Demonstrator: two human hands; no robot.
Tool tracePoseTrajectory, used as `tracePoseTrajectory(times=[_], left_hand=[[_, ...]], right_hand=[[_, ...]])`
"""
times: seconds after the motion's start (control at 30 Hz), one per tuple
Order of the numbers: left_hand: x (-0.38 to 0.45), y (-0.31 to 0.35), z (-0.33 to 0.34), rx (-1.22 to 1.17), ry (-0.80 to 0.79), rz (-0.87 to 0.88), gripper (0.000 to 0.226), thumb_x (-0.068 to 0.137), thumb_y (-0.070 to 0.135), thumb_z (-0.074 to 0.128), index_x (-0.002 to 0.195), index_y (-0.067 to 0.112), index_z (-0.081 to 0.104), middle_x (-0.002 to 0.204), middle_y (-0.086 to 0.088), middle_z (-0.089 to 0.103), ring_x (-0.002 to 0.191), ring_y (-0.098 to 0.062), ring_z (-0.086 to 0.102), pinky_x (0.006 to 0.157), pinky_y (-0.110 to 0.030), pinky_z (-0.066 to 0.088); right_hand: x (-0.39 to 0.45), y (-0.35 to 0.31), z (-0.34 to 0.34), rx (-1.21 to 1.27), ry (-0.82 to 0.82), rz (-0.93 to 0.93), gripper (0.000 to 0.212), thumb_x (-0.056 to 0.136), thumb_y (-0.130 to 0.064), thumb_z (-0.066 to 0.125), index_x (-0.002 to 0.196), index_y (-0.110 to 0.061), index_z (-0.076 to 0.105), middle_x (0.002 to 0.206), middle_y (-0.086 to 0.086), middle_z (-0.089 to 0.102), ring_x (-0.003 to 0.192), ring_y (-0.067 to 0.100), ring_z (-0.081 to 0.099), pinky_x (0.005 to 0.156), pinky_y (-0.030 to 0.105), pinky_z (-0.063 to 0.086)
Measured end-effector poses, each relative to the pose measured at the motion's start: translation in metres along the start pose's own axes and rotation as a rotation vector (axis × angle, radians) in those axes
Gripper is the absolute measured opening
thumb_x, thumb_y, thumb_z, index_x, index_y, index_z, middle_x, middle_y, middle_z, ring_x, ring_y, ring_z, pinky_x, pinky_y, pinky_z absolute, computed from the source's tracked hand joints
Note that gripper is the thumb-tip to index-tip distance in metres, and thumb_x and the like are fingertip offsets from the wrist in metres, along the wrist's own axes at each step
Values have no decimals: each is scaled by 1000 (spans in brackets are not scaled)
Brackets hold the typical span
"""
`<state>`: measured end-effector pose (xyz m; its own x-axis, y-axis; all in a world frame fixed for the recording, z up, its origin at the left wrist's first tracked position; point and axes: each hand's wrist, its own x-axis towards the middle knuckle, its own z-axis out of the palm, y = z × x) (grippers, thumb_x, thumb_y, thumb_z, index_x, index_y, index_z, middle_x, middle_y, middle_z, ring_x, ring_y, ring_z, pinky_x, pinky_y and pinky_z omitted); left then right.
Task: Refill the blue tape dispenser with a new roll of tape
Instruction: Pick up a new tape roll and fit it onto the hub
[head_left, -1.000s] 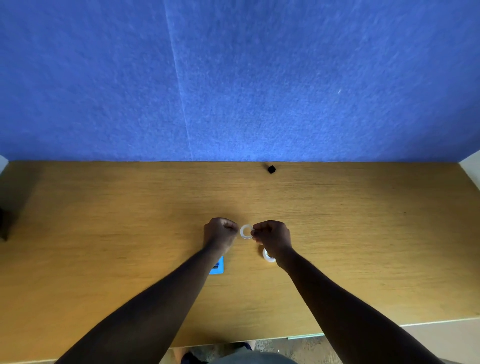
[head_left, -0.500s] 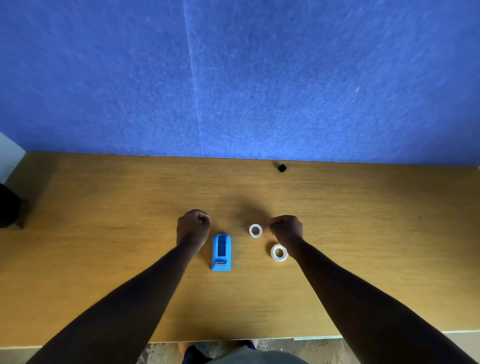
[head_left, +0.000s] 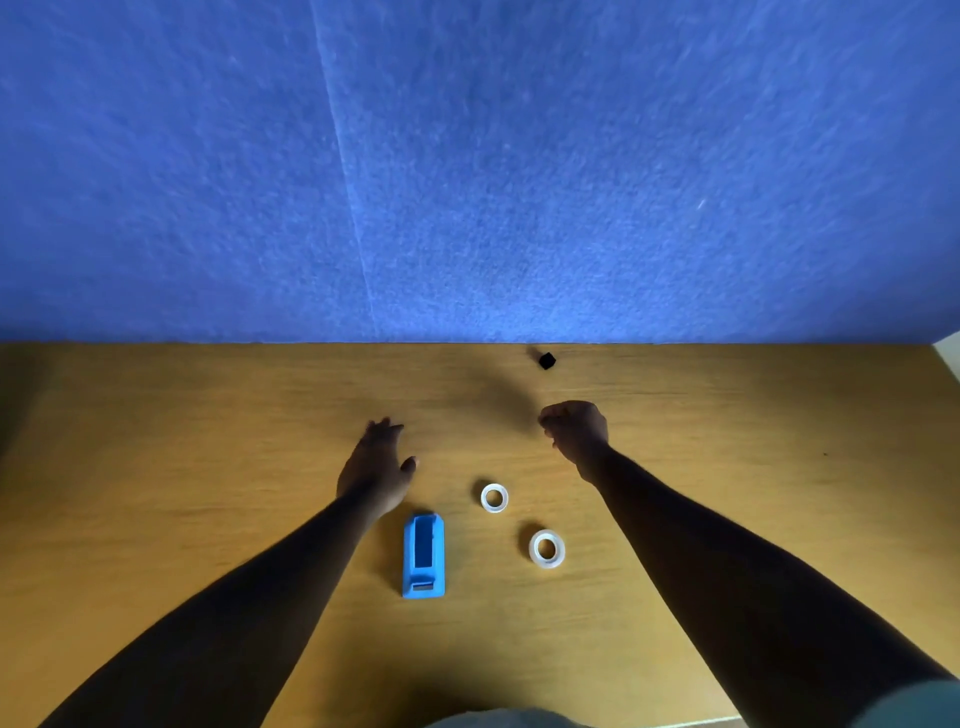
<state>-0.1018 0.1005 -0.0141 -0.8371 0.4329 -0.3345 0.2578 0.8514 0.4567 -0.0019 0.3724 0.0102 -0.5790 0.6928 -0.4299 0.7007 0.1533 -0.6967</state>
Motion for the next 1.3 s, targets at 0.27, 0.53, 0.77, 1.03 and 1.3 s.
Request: tracePoseTrajectory(times=[0.27,0.53,0.77,1.03,1.3], left_hand=[[51,-12,14,189,-56,195,84,101,45,50,162,20,-2,169,2,-15,157,-22,-11,128,-41,3],[58,-36,35,264,28,314,80,99,57,26,162,17,-1,171,-2,-12,157,-23,-11,127,-45,1],[64,-38,35,298,2,310,80,97,60,18,162,17,-3,170,-2,-14,157,-23,-12,126,-45,1],[58,-16,14,222,-129,205,87,102,48,46,160,21,-12,167,0,-23,157,-23,-13,128,-41,2],[14,15,2,-213,-114,92,59,100,34,59,153,19,39,168,0,22,157,-18,12,125,-39,22]], right_hand=[[69,-27,-5,-358,65,-205,49,92,-24,73,139,-20,60,142,8,52,94,23,66,77,27,47],[102,-37,6,-601,1,-334,52,92,-14,69,141,-30,59,145,6,48,125,29,56,92,38,56],[97,-31,16,-745,52,-332,42,94,0,63,131,-21,68,135,8,56,124,31,55,87,39,59],[51,-16,17,-463,70,-309,21,95,-15,68,116,-17,69,109,7,72,94,25,70,70,33,59],[-21,-5,29,-55,61,-174,40,78,-27,89,111,-14,71,98,-4,73,87,11,66,65,19,48]])
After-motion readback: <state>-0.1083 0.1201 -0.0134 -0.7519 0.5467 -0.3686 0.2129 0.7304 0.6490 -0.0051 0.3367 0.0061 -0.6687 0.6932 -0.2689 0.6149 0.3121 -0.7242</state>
